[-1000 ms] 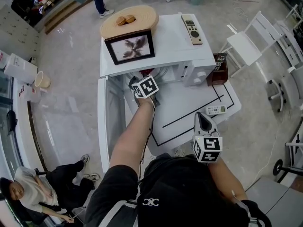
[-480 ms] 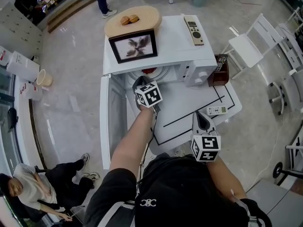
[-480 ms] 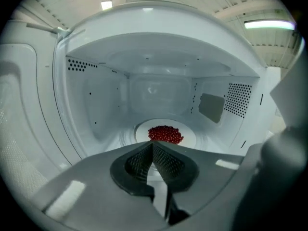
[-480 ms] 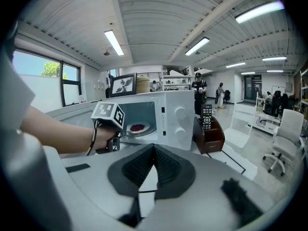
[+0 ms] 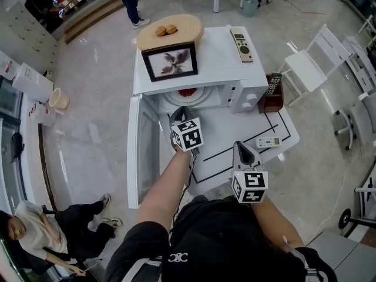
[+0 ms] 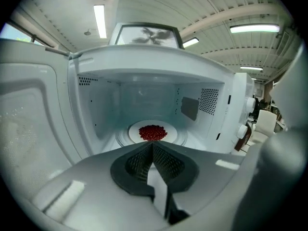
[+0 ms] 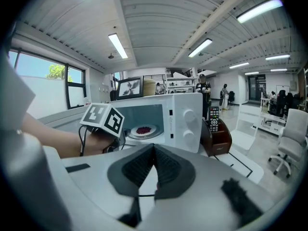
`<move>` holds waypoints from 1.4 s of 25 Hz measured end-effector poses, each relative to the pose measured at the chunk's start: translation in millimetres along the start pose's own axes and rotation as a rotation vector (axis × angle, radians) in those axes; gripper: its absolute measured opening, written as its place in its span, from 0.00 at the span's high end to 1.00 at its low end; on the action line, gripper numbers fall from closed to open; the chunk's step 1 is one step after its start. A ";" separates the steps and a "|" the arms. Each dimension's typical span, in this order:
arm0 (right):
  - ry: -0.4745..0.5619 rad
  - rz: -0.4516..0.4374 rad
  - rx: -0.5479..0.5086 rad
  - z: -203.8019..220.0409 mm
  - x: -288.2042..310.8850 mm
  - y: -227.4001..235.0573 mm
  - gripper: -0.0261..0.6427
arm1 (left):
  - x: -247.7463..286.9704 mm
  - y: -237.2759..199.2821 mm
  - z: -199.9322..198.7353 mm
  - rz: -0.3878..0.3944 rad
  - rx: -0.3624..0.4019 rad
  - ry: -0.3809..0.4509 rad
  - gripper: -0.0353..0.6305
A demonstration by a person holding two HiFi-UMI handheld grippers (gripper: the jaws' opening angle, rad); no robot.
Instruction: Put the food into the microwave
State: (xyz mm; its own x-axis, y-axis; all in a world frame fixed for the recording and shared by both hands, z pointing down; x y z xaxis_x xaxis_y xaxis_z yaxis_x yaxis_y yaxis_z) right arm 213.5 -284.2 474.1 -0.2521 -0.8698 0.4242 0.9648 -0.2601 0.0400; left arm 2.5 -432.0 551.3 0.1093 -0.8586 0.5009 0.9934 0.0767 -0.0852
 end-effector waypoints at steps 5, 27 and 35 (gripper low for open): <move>0.029 -0.012 0.016 -7.6 3.0 -4.1 0.95 | -32.7 10.5 -0.6 0.041 0.009 0.019 0.94; 0.080 -0.076 0.002 -19.8 14.3 -32.9 0.96 | -152.0 28.2 4.5 0.151 0.020 0.058 0.94; 0.090 -0.085 -0.020 -18.0 13.8 -36.7 0.96 | -161.5 32.1 14.3 0.172 0.021 0.059 0.94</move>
State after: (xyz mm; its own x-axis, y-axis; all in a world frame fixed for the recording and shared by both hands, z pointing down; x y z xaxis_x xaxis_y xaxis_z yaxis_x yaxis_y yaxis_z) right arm 173.3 -294.3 462.2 -0.3398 -0.8781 0.3369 0.9381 -0.3423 0.0539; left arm 17.3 -283.7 479.9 0.2760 -0.8601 0.4290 0.9608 0.2351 -0.1467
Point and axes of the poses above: the fingertips, and each gripper's own axes: x forward along the fingers, y to its right, z out of its underside, the point moved 8 cm from there along -x, backward along the fingers, and after that the axes turned 5 degrees about z, right-handed, at the moved point
